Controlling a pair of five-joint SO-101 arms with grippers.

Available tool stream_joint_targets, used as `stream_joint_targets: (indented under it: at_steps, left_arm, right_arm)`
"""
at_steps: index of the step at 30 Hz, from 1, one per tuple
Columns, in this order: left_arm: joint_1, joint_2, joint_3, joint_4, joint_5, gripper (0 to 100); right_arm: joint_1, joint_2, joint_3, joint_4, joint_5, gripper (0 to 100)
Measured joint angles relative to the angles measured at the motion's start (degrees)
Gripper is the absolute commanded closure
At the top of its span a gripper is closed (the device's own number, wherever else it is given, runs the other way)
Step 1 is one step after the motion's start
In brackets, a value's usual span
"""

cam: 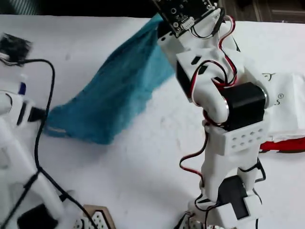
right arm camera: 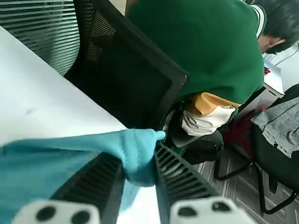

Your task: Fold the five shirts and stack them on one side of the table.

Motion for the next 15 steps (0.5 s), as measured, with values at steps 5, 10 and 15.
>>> stream_joint_targets:
  at_steps: [5, 10, 15]
  left_arm:
    - [0.4, -2.7, 0.1, -4.4, 11.2, 69]
    - [1.1, -2.9, 0.1, -2.9, 10.7, 70]
    - [4.9, -2.9, 0.1, -0.9, 9.0, 69]
  right_arm:
    - [0.4, 3.3, 0.0, 0.0, 0.0, 98.0]
    - [0.3, 8.9, 0.0, 0.3, 0.0, 98.0]
    - [-3.4, 11.3, 0.1, 1.6, 0.0, 98.0]
